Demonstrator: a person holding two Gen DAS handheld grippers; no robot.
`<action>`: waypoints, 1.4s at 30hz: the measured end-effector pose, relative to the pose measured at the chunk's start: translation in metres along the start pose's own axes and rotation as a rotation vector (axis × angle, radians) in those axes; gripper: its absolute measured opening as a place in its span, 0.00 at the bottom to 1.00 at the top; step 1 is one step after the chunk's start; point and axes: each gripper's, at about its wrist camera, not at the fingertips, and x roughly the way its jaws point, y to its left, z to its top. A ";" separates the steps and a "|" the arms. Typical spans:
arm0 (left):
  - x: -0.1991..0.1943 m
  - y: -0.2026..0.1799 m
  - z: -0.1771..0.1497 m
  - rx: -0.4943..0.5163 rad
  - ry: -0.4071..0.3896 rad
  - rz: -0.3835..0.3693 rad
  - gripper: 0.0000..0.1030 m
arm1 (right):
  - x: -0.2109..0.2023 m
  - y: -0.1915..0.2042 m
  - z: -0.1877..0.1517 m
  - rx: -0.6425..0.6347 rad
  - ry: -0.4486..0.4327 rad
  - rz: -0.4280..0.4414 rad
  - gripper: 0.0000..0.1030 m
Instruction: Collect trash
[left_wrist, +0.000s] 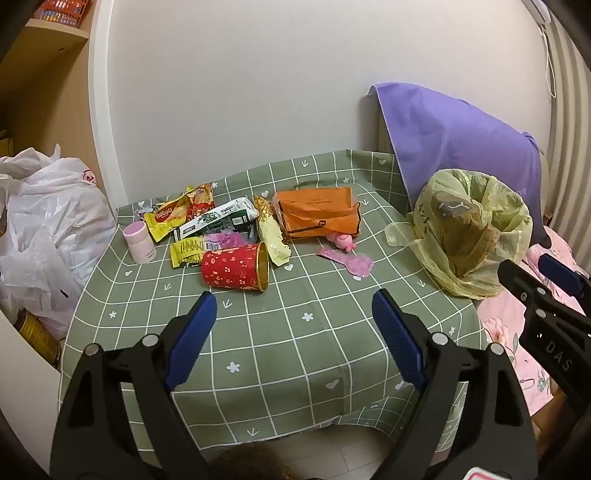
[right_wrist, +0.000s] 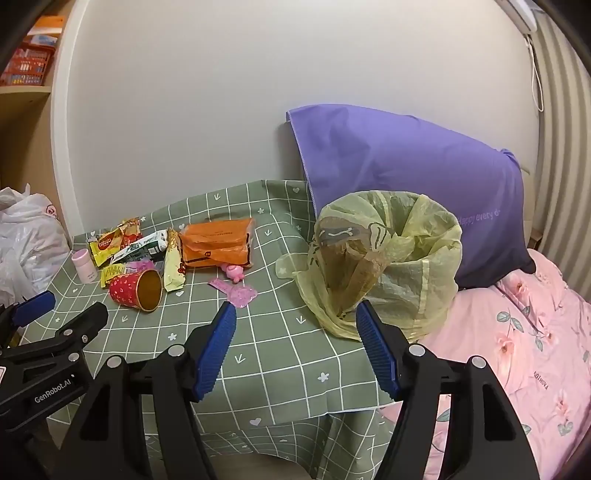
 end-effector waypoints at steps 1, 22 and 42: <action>0.000 0.000 0.000 -0.001 0.000 0.000 0.80 | 0.000 0.000 0.000 0.001 0.000 0.000 0.62; -0.002 0.001 0.002 -0.003 -0.013 -0.003 0.80 | -0.001 -0.004 0.000 0.004 -0.003 -0.003 0.62; -0.008 0.007 0.007 -0.030 -0.056 -0.008 0.80 | -0.001 -0.004 0.002 0.008 -0.011 -0.003 0.62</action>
